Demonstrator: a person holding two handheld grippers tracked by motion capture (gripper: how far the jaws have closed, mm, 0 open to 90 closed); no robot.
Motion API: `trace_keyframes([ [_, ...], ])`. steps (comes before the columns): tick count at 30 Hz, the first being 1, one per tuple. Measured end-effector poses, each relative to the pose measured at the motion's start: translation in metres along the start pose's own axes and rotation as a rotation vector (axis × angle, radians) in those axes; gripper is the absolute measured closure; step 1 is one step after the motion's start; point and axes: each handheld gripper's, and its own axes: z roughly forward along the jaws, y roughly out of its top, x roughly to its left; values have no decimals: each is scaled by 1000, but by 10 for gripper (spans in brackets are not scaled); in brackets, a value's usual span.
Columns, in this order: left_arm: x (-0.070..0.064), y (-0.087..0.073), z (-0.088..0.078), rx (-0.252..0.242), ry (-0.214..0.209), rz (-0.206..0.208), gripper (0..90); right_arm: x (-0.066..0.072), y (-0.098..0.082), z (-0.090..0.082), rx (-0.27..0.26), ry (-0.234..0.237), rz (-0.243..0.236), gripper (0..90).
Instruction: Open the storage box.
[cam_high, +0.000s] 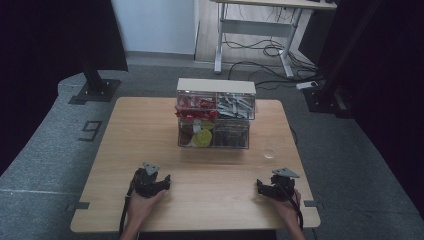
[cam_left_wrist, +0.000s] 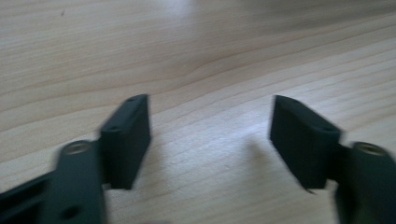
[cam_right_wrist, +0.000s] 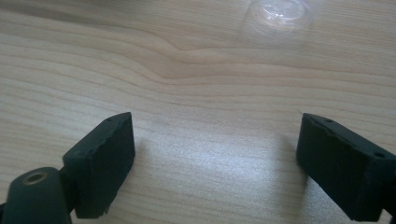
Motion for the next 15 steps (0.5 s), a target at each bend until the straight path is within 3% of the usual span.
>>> trace_keyframes([
  [1, -1, 1, -5, -24, -17, 7, 373, 0, 0, 0, -1, 3, -3, 127],
  [3, -4, 2, -11, -53, 16, 38, 399, 0, -1, -1, 0, 7, -2, 128],
  [5, -5, 2, -13, -66, 22, 47, 403, 0, -1, -1, 0, 7, -3, 128],
  [10, -1, 4, -21, -124, -19, 10, 446, -1, -1, -1, 0, 13, -5, 128],
  [11, 1, 5, -25, -134, -43, -2, 444, -1, -1, -1, -2, 9, -7, 138],
  [15, 2, 5, -29, -161, -42, -14, 451, 0, 0, -1, -6, 3, -9, 139],
])
